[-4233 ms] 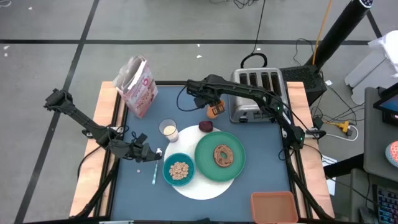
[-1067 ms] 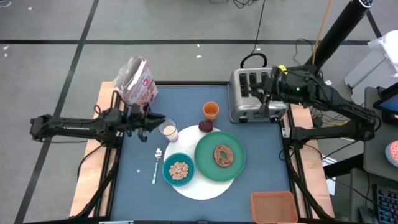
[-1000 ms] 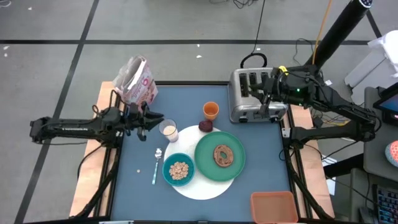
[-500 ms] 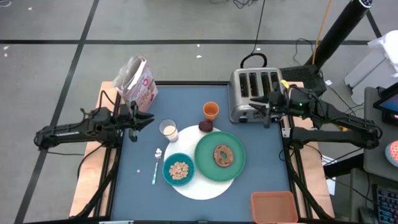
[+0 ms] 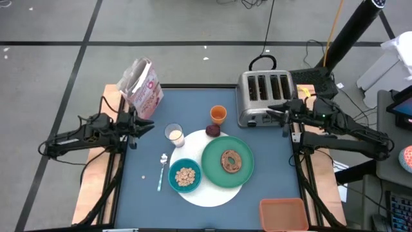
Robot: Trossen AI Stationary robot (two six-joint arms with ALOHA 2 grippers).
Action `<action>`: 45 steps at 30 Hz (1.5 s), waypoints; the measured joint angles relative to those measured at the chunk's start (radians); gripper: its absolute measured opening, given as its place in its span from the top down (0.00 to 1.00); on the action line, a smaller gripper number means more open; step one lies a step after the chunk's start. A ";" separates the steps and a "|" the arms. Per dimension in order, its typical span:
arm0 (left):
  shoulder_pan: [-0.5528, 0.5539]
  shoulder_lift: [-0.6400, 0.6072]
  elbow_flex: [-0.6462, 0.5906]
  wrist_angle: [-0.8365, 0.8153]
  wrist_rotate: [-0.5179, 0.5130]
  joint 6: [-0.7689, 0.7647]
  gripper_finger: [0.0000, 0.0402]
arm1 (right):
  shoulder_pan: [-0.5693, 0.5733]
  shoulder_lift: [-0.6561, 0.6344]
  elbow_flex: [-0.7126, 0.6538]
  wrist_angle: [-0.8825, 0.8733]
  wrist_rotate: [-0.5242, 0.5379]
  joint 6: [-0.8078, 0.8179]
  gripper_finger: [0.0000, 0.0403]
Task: Arrange a breakfast setting
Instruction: Return to Home Position
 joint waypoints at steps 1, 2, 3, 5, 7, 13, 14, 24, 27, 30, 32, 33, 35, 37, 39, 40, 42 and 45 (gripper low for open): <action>0.000 -0.007 0.000 -0.002 -0.001 0.009 0.75 | 0.000 -0.009 -0.005 0.001 0.000 0.000 0.78; 0.000 -0.012 -0.001 -0.002 -0.003 0.017 0.75 | 0.000 -0.017 -0.011 0.001 0.000 0.000 0.78; 0.000 -0.018 -0.004 0.002 -0.004 0.025 0.75 | 0.000 -0.024 -0.018 0.000 0.000 0.000 0.78; 0.000 -0.023 -0.013 0.000 -0.004 0.034 0.75 | 0.000 -0.035 -0.031 0.000 0.000 0.000 0.78; 0.000 -0.023 -0.028 0.002 -0.004 0.033 0.75 | 0.000 -0.043 -0.042 0.000 0.000 0.000 0.78; 0.000 -0.023 -0.116 0.111 -0.004 0.018 0.75 | 0.000 -0.045 -0.051 0.001 0.000 0.000 0.78; 0.000 -0.023 -0.131 0.136 -0.004 0.018 0.75 | 0.000 -0.045 -0.051 0.001 0.000 0.000 0.78; 0.000 -0.023 -0.249 0.287 -0.005 0.017 0.75 | 0.000 -0.045 -0.051 0.001 0.000 0.000 0.78; 0.000 -0.021 -0.249 0.291 -0.006 0.015 0.75 | 0.000 -0.045 -0.051 0.001 0.000 0.000 0.78; 0.000 -0.021 -0.249 0.288 -0.005 0.016 0.75 | 0.000 -0.045 -0.051 0.001 0.000 0.000 0.78; 0.000 -0.021 -0.249 0.270 0.003 0.014 0.75 | 0.000 -0.045 -0.051 0.001 0.000 0.000 0.78; 0.000 -0.021 -0.249 0.258 0.008 0.011 0.75 | 0.000 -0.045 -0.051 0.001 0.000 0.001 0.78; -0.001 -0.021 -0.249 0.252 0.024 -0.005 0.75 | 0.000 -0.045 -0.051 0.001 0.000 0.017 0.78; -0.003 -0.020 -0.249 0.253 0.039 -0.012 0.75 | 0.000 -0.045 -0.051 -0.001 0.000 0.023 0.78; -0.014 -0.021 -0.249 0.254 0.048 -0.018 0.75 | 0.000 -0.045 -0.051 -0.010 -0.001 0.023 0.78; -0.018 -0.020 -0.249 0.255 0.050 -0.019 0.75 | 0.000 -0.045 -0.051 -0.019 0.000 0.023 0.79; -0.029 -0.021 -0.249 0.255 0.051 -0.019 0.75 | 0.000 -0.045 -0.051 -0.037 -0.001 0.023 0.81; -0.043 -0.021 -0.249 0.255 0.050 -0.019 0.75 | 0.000 -0.047 -0.073 -0.023 -0.022 0.023 0.87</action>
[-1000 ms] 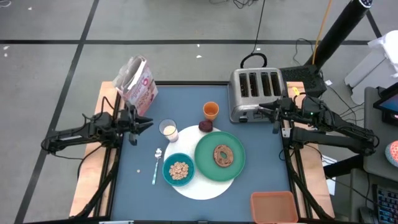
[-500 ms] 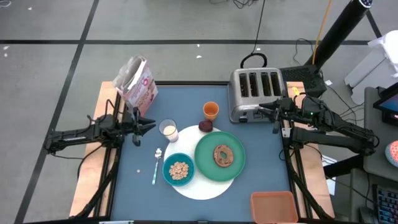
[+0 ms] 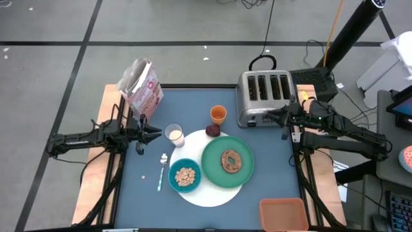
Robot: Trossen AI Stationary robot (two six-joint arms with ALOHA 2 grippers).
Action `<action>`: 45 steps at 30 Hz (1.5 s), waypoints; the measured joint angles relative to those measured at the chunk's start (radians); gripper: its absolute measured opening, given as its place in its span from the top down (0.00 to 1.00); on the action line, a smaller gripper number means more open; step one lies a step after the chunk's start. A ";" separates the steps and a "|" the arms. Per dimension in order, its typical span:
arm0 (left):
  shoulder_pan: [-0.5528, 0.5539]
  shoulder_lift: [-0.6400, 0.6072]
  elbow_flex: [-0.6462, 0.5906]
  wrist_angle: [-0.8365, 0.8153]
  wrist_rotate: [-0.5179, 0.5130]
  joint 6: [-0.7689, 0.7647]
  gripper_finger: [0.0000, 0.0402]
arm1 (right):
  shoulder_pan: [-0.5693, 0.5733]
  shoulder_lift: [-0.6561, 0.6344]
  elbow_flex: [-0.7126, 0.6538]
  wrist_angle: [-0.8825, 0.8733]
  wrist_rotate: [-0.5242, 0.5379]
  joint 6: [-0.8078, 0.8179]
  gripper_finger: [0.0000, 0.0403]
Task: Arrange a breakfast setting
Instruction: Return to Home Position
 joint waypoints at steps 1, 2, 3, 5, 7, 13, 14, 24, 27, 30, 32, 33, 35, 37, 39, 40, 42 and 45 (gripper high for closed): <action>-0.004 0.000 0.000 0.000 0.000 0.000 0.75 | 0.000 -0.001 -0.015 0.012 -0.016 -0.001 0.89; -0.007 0.000 0.000 0.000 0.000 0.000 0.75 | 0.000 -0.001 -0.033 0.032 -0.034 -0.003 0.91; -0.010 0.000 0.000 0.000 0.000 0.000 0.75 | 0.000 -0.003 -0.055 0.055 -0.055 -0.005 0.94; -0.014 0.000 0.000 0.000 0.000 -0.001 0.75 | 0.000 -0.011 -0.096 0.104 -0.088 -0.014 0.98; -0.018 0.000 0.000 0.000 0.000 -0.004 0.75 | 0.000 -0.030 -0.127 0.127 -0.108 -0.019 0.99; -0.020 0.000 0.000 0.000 0.000 -0.027 0.75 | 0.000 -0.112 -0.199 0.129 -0.130 0.023 0.99; -0.020 0.000 0.000 0.000 0.000 -0.027 0.75 | 0.000 -0.130 -0.211 0.129 -0.137 0.022 0.99; -0.020 0.000 0.001 -0.001 0.000 -0.028 0.75 | 0.000 -0.291 -0.306 0.128 -0.159 0.026 1.00; -0.020 0.000 0.001 -0.001 0.000 -0.030 0.75 | 0.000 -0.311 -0.327 0.127 -0.161 0.026 1.00; -0.020 0.000 0.001 -0.001 0.000 -0.043 0.75 | 0.000 -0.323 -0.343 0.115 -0.163 0.025 1.00; -0.020 0.000 0.001 -0.001 0.001 -0.053 0.75 | 0.000 -0.332 -0.348 0.106 -0.169 0.026 1.00; -0.020 0.000 0.001 -0.001 0.001 -0.053 0.75 | 0.000 -0.336 -0.348 0.106 -0.171 0.027 1.00; -0.020 0.000 0.001 -0.001 0.001 -0.053 0.75 | 0.000 -0.346 -0.348 0.104 -0.189 0.027 1.00; -0.020 0.000 0.001 -0.001 0.001 -0.054 0.75 | 0.000 -0.349 -0.348 0.108 -0.216 0.032 1.00; -0.020 0.000 0.001 -0.001 0.001 -0.054 0.75 | 0.000 -0.348 -0.348 0.100 -0.229 0.042 1.00; -0.020 0.000 0.001 -0.001 0.001 -0.056 0.75 | 0.000 -0.348 -0.348 0.094 -0.233 0.042 1.00; -0.020 0.000 0.001 -0.001 0.001 -0.056 0.75 | 0.000 -0.348 -0.348 0.100 -0.236 0.044 1.00; -0.020 0.000 0.001 -0.001 0.001 -0.056 0.75 | 0.000 -0.348 -0.361 0.129 -0.236 0.050 1.00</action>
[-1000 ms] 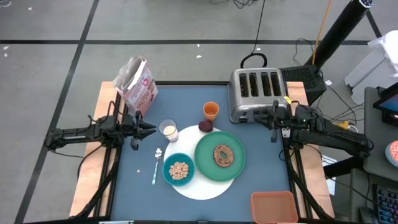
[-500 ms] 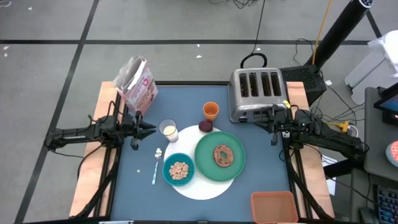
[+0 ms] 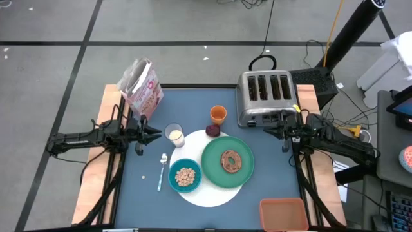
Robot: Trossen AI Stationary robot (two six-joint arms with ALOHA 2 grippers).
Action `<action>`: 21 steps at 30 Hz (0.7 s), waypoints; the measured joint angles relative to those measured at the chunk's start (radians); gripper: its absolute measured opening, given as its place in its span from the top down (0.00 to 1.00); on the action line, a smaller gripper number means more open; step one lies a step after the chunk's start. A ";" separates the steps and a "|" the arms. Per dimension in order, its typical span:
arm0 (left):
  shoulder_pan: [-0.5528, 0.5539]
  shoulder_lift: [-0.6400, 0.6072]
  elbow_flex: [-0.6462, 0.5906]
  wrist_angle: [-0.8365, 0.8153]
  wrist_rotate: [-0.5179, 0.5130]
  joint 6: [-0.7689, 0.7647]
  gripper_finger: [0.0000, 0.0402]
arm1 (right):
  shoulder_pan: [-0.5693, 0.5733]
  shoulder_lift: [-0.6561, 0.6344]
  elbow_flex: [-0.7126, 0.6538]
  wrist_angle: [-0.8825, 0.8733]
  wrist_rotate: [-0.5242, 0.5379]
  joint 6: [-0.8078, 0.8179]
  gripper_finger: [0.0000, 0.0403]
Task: Arrange a breakfast setting
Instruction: Return to Home Position
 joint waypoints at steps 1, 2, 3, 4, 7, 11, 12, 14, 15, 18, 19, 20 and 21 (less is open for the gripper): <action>0.000 0.000 0.000 0.000 0.000 0.000 0.75 | 0.000 0.000 -0.014 0.024 -0.001 0.003 1.00; 0.000 0.000 0.000 0.000 0.000 0.000 0.75 | 0.000 0.000 -0.032 0.052 -0.003 0.006 1.00; 0.000 0.000 0.000 0.000 0.000 0.000 0.75 | 0.000 0.000 -0.055 0.084 -0.004 0.011 1.00; 0.000 0.000 0.000 0.000 0.000 0.000 0.75 | 0.000 0.000 -0.080 0.120 -0.004 0.017 1.00; 0.000 0.000 0.000 0.000 0.000 0.000 0.75 | 0.000 0.000 -0.158 0.237 -0.024 0.036 1.00; 0.000 0.000 0.000 0.000 0.000 -0.012 0.75 | 0.001 0.002 -0.231 0.379 -0.058 0.079 1.00; 0.000 0.000 0.000 0.000 0.000 -0.013 0.75 | 0.004 0.004 -0.230 0.379 -0.059 0.080 1.00; 0.000 0.000 0.000 0.000 0.000 -0.016 0.75 | 0.013 0.005 -0.231 0.396 -0.060 0.079 1.00; 0.000 0.000 0.000 0.000 0.000 -0.016 0.75 | 0.019 0.005 -0.232 0.398 -0.062 0.077 1.00; 0.000 0.000 0.000 0.000 0.000 -0.039 0.75 | 0.044 0.006 -0.233 0.395 -0.057 0.089 1.00; 0.000 0.000 0.000 0.000 0.000 -0.046 0.75 | 0.052 0.006 -0.233 0.395 -0.057 0.092 1.00; 0.000 0.000 0.000 0.000 0.000 -0.050 0.75 | 0.061 0.006 -0.233 0.396 -0.056 0.097 1.00; 0.000 0.000 0.000 0.000 0.000 -0.057 0.75 | 0.070 0.007 -0.234 0.396 -0.053 0.104 1.00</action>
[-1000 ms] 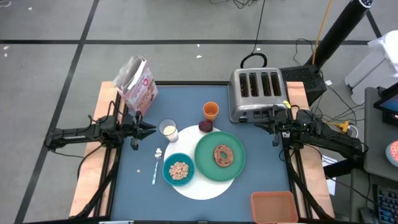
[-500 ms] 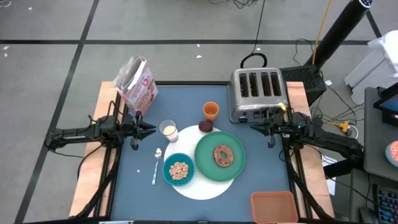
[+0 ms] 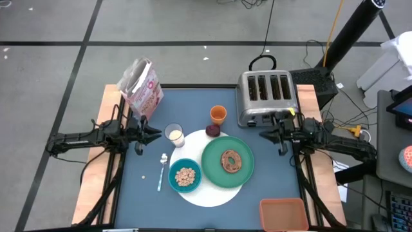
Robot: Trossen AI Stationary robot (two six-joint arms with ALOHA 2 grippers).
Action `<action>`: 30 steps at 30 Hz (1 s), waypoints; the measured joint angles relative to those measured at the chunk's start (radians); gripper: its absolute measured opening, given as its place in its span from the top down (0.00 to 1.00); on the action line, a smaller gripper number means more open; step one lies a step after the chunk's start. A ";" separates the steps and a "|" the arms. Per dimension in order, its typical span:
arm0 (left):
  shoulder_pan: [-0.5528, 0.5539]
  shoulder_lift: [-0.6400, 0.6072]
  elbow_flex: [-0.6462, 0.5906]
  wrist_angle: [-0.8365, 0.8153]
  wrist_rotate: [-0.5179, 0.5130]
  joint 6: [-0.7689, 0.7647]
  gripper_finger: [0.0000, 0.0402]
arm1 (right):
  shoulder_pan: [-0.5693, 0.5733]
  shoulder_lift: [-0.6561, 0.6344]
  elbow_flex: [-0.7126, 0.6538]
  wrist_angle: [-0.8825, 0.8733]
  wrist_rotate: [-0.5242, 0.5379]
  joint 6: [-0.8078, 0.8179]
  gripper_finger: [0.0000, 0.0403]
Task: Arrange a breakfast setting
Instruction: Return to Home Position
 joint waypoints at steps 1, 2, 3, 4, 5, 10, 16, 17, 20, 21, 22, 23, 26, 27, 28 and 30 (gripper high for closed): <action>0.000 0.000 0.000 0.000 0.000 0.000 0.75 | 0.009 0.001 0.000 0.000 0.000 0.003 1.00; 0.000 0.000 0.000 0.000 0.000 -0.001 0.75 | 0.019 0.002 0.000 -0.001 0.001 0.003 1.00; 0.000 0.000 0.000 0.000 0.000 -0.001 0.75 | 0.030 0.003 -0.001 0.000 0.006 0.003 1.00; 0.000 0.000 0.000 0.000 0.000 -0.001 0.75 | 0.043 0.003 -0.001 0.000 0.023 0.006 1.00; 0.000 0.000 0.000 0.000 0.000 -0.001 0.75 | 0.056 0.004 -0.001 0.000 0.039 0.015 1.00; 0.000 0.000 0.000 0.000 0.000 -0.001 0.75 | 0.141 0.021 -0.005 -0.007 0.133 0.046 1.00; 0.000 0.000 0.000 0.000 0.000 -0.003 0.75 | 0.265 0.076 -0.005 -0.006 0.283 0.067 1.00; 0.000 0.000 0.000 0.000 0.000 -0.003 0.75 | 0.284 0.087 -0.005 -0.002 0.307 0.065 1.00; 0.000 0.000 0.000 0.000 0.000 -0.003 0.75 | 0.324 0.114 -0.005 0.002 0.373 0.004 1.00; 0.000 0.000 0.000 0.000 0.000 -0.003 0.75 | 0.330 0.118 -0.005 0.003 0.393 -0.020 1.00; 0.000 0.000 0.000 0.000 0.000 -0.003 0.75 | 0.332 0.121 -0.005 0.004 0.404 -0.044 1.00; 0.000 0.000 0.000 0.000 0.000 -0.003 0.75 | 0.332 0.121 -0.005 0.005 0.417 -0.067 1.00; 0.000 0.000 0.000 0.000 0.000 -0.003 0.75 | 0.332 0.117 -0.005 0.009 0.421 -0.134 1.00; 0.000 0.000 0.000 0.000 0.000 -0.003 0.75 | 0.332 0.114 -0.005 0.009 0.421 -0.154 1.00; 0.000 0.000 0.000 0.000 0.000 -0.003 0.75 | 0.331 0.110 -0.005 0.009 0.421 -0.173 1.00; 0.000 0.000 0.000 0.000 0.000 -0.002 0.75 | 0.331 0.103 -0.005 0.009 0.420 -0.203 1.00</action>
